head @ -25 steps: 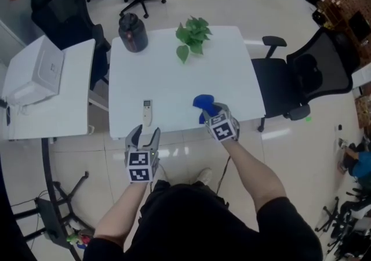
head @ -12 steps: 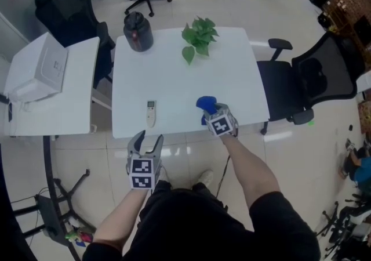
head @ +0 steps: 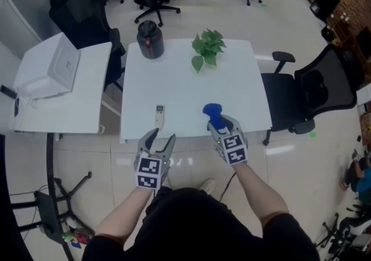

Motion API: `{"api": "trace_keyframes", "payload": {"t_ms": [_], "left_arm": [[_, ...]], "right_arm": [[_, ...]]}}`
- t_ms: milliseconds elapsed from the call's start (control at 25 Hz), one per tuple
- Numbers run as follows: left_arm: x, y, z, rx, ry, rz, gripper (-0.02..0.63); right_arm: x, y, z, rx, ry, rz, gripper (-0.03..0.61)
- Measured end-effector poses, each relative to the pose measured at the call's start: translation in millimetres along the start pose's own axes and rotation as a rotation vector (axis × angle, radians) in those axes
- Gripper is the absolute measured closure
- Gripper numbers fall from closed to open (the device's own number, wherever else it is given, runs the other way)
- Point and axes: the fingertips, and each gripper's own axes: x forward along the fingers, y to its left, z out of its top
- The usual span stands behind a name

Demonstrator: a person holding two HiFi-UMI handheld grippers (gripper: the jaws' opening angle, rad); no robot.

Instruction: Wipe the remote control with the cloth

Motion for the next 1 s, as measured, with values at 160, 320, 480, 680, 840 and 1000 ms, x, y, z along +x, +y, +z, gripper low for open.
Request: {"api": "trace_keyframes", "payload": {"t_ms": [160,320,480,680,840,1000], "left_arm": [[-19,-24,18,0.041,-0.060,-0.077,0.411],[-35,-41,37,0.077,-0.120,-0.104,0.495],[-47,-50,48,0.090,-0.153,-0.110,0.552],[-59,-58,50,0.116,-0.175,-0.117,0.614],[-65,-65,44,0.121,-0.164,-0.129,0.615],[-65,-69,39,0.124,-0.151,-0.131,0.615]], "right_arm": [[-55,51,30,0.055,-0.096,0.093,0.471],[-91,82,51,0.069,-0.158,0.142,0.512],[-109,102,62,0.060,-0.179,0.149,0.551],[-119,117,71,0.043,-0.203,0.164,0.568],[-122,128,70,0.035,-0.200,0.178,0.568],[-123,133,67,0.029,-0.191,0.187,0.569]]}}
